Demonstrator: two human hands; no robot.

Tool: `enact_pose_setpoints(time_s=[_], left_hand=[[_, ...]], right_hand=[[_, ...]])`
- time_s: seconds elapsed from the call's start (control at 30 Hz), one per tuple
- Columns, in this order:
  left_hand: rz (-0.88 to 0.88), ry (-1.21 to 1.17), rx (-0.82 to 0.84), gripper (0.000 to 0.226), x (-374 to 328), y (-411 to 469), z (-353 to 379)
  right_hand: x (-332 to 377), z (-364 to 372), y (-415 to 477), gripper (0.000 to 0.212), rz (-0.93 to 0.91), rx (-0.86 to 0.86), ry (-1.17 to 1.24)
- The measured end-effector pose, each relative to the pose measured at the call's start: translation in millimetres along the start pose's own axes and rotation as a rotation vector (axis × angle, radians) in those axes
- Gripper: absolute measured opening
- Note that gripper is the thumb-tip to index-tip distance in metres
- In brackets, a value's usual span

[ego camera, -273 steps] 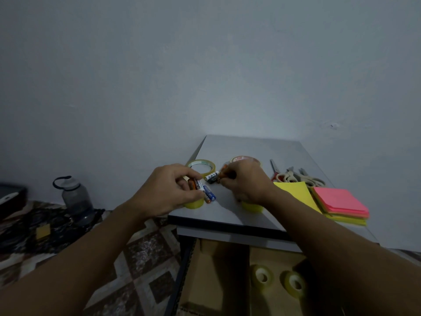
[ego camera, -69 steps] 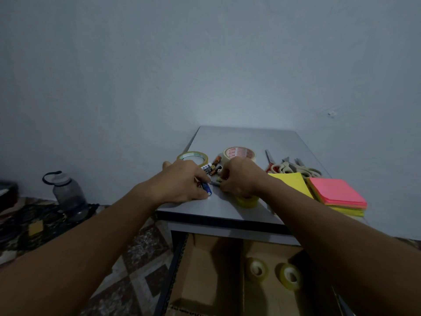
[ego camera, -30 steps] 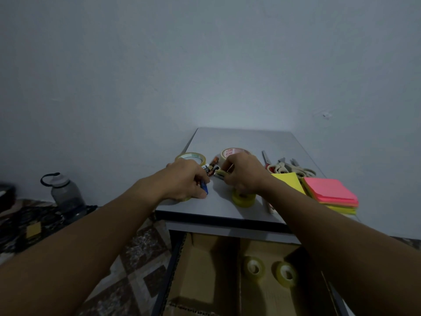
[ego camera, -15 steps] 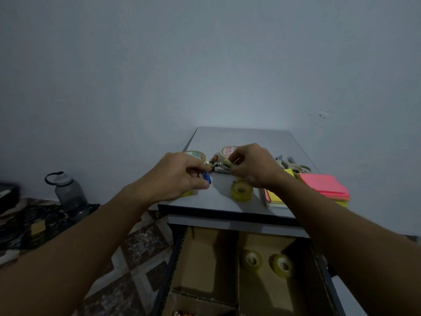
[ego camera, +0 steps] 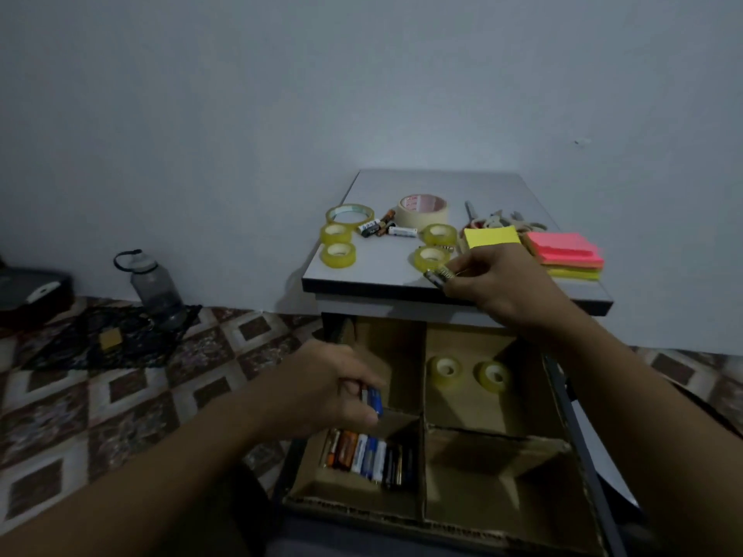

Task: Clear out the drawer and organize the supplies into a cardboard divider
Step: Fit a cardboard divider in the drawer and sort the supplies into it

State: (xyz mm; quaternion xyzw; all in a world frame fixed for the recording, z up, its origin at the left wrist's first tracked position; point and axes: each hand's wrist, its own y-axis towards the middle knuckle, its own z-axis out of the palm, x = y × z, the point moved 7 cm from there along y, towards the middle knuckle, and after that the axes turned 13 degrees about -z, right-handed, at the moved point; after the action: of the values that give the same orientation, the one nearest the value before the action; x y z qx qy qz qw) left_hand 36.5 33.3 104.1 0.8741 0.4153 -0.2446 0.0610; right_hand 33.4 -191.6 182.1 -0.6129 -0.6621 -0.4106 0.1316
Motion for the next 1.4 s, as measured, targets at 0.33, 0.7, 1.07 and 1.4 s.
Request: enact_pose_setpoints(time_s=[0.33, 0.7, 1.07, 1.4], left_hand=[[0.061, 0.312, 0.262, 0.046, 9, 11, 101], [0.138, 0.399, 0.214, 0.022, 4, 15, 120], [0.214, 0.522, 0.208, 0.029, -5, 10, 119], [0.196, 0.508, 0.186, 0.031, -9, 7, 114]], right_hand=[[2, 20, -62, 0.008, 0.056, 0.088, 0.114], [5, 29, -75, 0.007, 0.077, 0.091, 0.137], [13, 41, -80, 0.007, 0.051, 0.112, 0.122], [13, 47, -86, 0.012, 0.049, 0.125, 0.114]])
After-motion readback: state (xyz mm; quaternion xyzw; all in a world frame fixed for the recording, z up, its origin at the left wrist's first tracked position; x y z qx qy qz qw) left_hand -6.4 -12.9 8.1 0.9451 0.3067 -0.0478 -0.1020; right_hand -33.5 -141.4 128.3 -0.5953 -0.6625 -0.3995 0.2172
